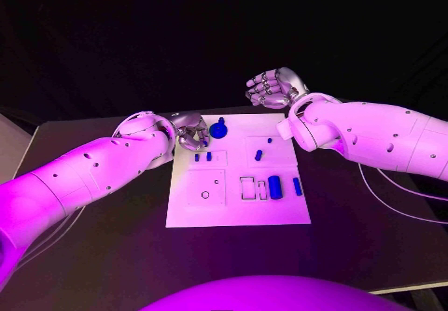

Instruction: Assemble the parts on the task board

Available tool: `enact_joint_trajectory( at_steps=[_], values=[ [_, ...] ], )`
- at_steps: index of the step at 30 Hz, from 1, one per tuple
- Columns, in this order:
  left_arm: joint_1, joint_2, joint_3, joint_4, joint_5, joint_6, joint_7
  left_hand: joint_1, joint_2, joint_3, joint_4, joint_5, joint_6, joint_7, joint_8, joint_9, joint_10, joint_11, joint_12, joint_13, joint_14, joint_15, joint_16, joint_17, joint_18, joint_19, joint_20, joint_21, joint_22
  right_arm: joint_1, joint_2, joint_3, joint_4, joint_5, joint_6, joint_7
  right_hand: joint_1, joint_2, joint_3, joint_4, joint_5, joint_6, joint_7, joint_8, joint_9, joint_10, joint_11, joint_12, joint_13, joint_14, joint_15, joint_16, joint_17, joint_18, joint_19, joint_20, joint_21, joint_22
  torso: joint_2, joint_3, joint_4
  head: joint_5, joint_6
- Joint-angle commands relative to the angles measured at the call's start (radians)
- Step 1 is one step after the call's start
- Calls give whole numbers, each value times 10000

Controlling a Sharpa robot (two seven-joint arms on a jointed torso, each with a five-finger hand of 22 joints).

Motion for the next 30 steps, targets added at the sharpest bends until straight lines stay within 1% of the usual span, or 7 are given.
enact_joint_trajectory(
  at_steps=[1, 3, 4, 5, 14, 30],
  values=[
    [-59, -11, -53, -6, -95, 493, -163, -73, -15, -6, -68, 19, 55, -11, -35, -1, 68, 1, -69, 5, -60, -20, -48, 23, -92, -86, 18, -58, -23, 2, 0, 5, 3, -15, 112, 109, -61, 5, -23, -57, 54, 87, 504, -49, -8, 69, 23, -69, -15, 82, -21, -47, -7, 136, 17, 4, -16, -7, -5, -3, 3, -3, 2],
    [-59, -15, -55, 3, -95, 480, -148, -74, -23, -8, -82, 21, 19, -11, -69, -9, 57, 5, -112, 6, -45, -15, -40, 76, -92, -95, 22, -65, -27, 2, -1, 5, 3, -15, 112, 110, -61, 5, -23, -57, 54, 87, 504, -49, -8, 69, 23, -69, -15, 82, -21, -47, -7, 136, 17, 4, -16, -7, -4, -3, 4, -4, 0],
    [-59, -17, -55, 9, -95, 463, -135, -78, -36, -4, -102, 20, -120, -6, -172, -44, 35, 15, -190, 9, -70, -5, -49, 57, -85, -134, 32, -94, -55, 2, -2, 5, 3, -15, 111, 110, -61, 5, -23, -57, 54, 87, 504, -49, -8, 69, 23, -69, -15, 82, -21, -47, -7, 136, 17, 4, -16, -7, 1, -3, 4, -1, 1],
    [-60, -18, -56, 17, -94, 422, -112, -91, -57, 8, -128, 18, -430, -6, -393, -124, 36, 10, -306, 27, -95, -2, -48, 46, -74, -176, 44, -126, -85, 2, -2, 5, 2, -15, 110, 111, -61, 5, -23, -57, 54, 87, 504, -49, -8, 69, 23, -69, -15, 82, -21, -47, -7, 136, 17, 4, -16, -7, 1, -6, 3, 1, 0],
    [-61, -25, -57, 61, -66, 112, 10, -120, -110, 33, -179, 21, -1031, -80, -823, -310, 83, -11, -546, 105, -138, -20, -41, -14, -74, -178, 35, -136, -83, 1, -14, 5, 3, -15, 106, 115, -61, 5, -23, -57, 54, 87, 504, -49, -8, 69, 23, -69, -15, 82, -21, -47, -7, 136, 17, 4, -16, -7, 1, -3, -4, 14, -2],
    [-70, -107, -54, 140, -59, -73, -38, -139, -156, 29, -192, 20, -1310, -108, -1012, -402, 72, 8, -670, 148, -206, -6, -65, -117, -65, -217, 45, -177, -124, 0, -33, 5, 2, -15, 102, 125, -63, 5, -24, -66, 75, 85, 506, -59, -14, 67, 27, -81, -21, 85, -18, -64, -25, 135, 17, 6, -17, -37, 5, 0, -5, 4, -9]
  ],
)
